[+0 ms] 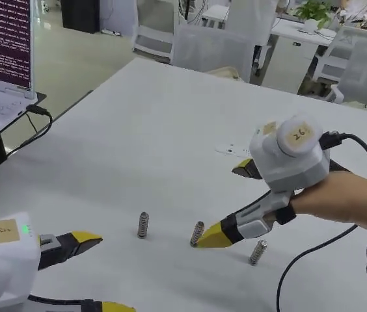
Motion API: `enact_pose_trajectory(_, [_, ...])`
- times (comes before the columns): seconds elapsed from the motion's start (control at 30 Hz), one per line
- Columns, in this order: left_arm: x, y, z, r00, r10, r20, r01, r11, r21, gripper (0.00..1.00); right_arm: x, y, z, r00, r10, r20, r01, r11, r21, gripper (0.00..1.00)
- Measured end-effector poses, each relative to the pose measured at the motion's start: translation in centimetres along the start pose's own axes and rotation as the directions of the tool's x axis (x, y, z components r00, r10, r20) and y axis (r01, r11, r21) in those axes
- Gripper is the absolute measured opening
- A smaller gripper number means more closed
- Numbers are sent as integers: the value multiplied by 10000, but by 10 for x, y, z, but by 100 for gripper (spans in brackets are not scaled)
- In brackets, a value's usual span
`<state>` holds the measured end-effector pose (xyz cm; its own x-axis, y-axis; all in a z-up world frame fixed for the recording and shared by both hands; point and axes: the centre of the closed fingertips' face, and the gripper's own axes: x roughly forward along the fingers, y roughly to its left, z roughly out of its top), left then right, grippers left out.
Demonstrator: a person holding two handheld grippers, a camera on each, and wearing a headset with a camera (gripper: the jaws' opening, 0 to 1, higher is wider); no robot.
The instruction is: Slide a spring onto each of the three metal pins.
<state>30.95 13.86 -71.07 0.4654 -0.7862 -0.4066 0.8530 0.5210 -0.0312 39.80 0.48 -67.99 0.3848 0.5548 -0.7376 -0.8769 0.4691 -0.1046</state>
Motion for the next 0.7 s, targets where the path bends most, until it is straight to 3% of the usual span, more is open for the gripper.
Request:
enact_pose_trajectory(0.33, [2,-9,7,9999,-140,-38,140,9999,64,64,-36,-4,-45,9970,-766,94,754,9926,949,98])
enact_pose_trajectory(0.7, [2,-17,13,9997,-236,-34,236,9997,109,64,-68,5,-94,9890,-1473,131,1417,9695,2002,97])
